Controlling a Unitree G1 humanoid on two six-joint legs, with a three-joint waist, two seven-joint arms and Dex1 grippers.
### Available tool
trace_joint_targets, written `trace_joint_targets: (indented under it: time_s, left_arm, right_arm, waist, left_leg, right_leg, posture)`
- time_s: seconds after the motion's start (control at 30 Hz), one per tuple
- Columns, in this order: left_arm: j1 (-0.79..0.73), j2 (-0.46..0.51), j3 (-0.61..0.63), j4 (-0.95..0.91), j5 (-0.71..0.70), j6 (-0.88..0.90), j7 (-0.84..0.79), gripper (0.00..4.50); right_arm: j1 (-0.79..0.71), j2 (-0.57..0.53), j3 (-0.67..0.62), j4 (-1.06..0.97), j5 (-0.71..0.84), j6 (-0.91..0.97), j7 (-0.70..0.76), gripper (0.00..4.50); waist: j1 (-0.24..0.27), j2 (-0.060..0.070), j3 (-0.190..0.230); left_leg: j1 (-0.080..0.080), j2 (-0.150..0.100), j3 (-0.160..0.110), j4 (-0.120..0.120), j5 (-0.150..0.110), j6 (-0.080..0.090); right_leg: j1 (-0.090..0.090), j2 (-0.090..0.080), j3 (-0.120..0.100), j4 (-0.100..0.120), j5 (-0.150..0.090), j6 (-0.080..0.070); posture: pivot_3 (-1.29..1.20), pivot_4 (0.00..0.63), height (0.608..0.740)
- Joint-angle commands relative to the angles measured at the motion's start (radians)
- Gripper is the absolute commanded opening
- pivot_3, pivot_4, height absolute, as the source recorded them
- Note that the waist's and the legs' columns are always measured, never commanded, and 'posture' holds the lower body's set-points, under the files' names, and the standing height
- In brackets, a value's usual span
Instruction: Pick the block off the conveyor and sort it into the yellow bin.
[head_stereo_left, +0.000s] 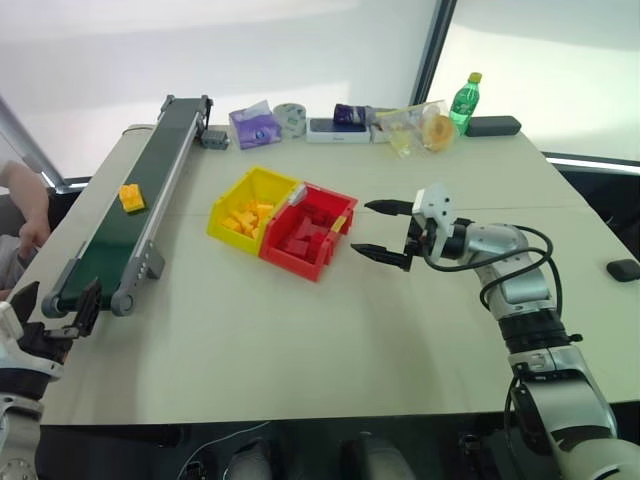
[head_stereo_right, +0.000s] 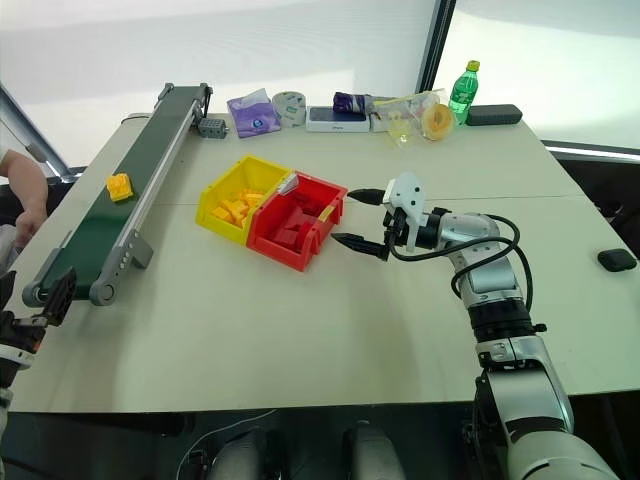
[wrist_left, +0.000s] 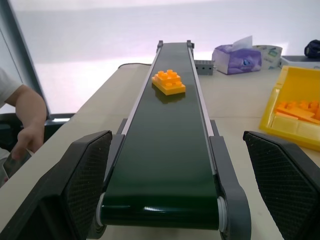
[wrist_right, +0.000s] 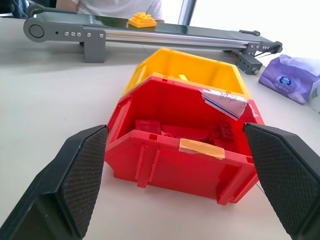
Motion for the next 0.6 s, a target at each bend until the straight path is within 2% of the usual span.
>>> trace_joint_targets:
  time_s: [0.03,0.17,0.27,0.43,0.6]
  left_arm:
    - [-0.018,0.027,0.008,-0.014,-0.001,-0.006,0.012,4.44]
    - [-0.076,0.07,-0.001,-0.001,0.012,0.05,0.063,4.44]
    - [-0.13,0.139,-0.035,0.014,0.049,0.133,0.099,4.44]
    - [-0.276,0.252,-0.082,0.064,0.051,0.36,0.195,4.44]
    - [-0.43,0.291,-0.113,0.158,0.04,0.479,0.22,4.44]
  right_arm:
    - [-0.019,-0.001,-0.017,-0.011,0.006,-0.02,-0.003,4.5]
    - [-0.018,0.001,-0.015,-0.012,0.007,-0.02,-0.003,4.5]
    - [-0.021,0.003,-0.015,-0.007,0.006,-0.021,-0.003,4.5]
    - [-0.015,0.004,-0.016,-0.004,0.008,-0.025,-0.001,4.5]
    - [-0.005,0.007,-0.014,-0.016,0.007,-0.023,-0.007,4.5]
  waist:
    - [0.0,0.0,0.0]
    - [0.001,0.0,0.0]
    - [0.002,0.0,0.0]
    - [0.001,0.0,0.0]
    - [0.001,0.0,0.0]
  left_leg:
    - [0.0,0.0,0.0,0.0,0.0,0.0]
    - [0.0,0.0,0.0,0.0,0.0,0.0]
    - [0.0,0.0,0.0,0.0,0.0,0.0]
    - [0.0,0.0,0.0,0.0,0.0,0.0]
    - [0.0,0.0,0.0,-0.001,0.0,0.0]
  right_leg:
    - [0.0,0.0,0.0,0.0,0.0,0.0]
    - [0.0,0.0,0.0,0.0,0.0,0.0]
    - [0.0,0.0,0.0,0.0,0.0,0.0]
    - [0.0,0.0,0.0,0.0,0.0,0.0]
    - [0.0,0.0,0.0,0.0,0.0,0.0]
  posture:
    - [0.0,0.15,0.74]
    - [0.0,0.15,0.74]
    - [0.0,0.15,0.74]
    - [0.0,0.15,0.74]
    - [0.0,0.15,0.74]
